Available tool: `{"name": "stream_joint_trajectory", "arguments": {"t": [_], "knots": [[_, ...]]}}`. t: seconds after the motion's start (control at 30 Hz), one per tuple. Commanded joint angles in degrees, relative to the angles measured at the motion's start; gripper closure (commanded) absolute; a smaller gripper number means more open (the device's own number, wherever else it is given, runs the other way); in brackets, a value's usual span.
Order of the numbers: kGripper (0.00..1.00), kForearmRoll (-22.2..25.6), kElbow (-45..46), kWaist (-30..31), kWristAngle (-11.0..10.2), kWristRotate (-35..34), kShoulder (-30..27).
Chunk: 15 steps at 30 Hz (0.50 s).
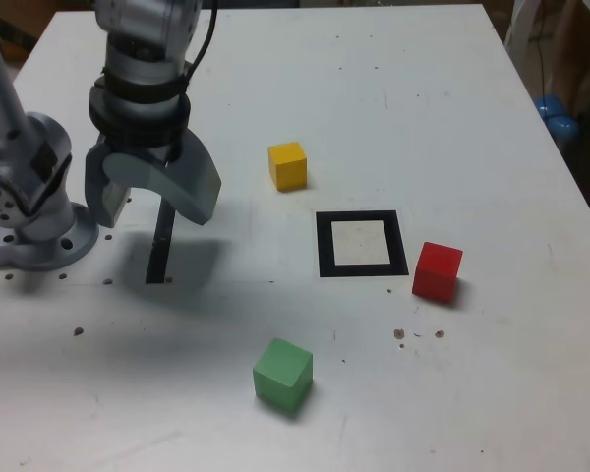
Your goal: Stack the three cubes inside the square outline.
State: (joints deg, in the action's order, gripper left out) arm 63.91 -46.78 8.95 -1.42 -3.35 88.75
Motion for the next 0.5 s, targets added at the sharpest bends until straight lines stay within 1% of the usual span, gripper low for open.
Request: {"name": "stream_joint_trajectory", "arguments": {"t": [0.0, 0.47], "knots": [[0.0, 0.01, 0.2, -0.07, -0.1, 0.09, -0.13], [0.0, 0.32, -0.33, -0.07, -0.09, 0.1, 0.01]]}}
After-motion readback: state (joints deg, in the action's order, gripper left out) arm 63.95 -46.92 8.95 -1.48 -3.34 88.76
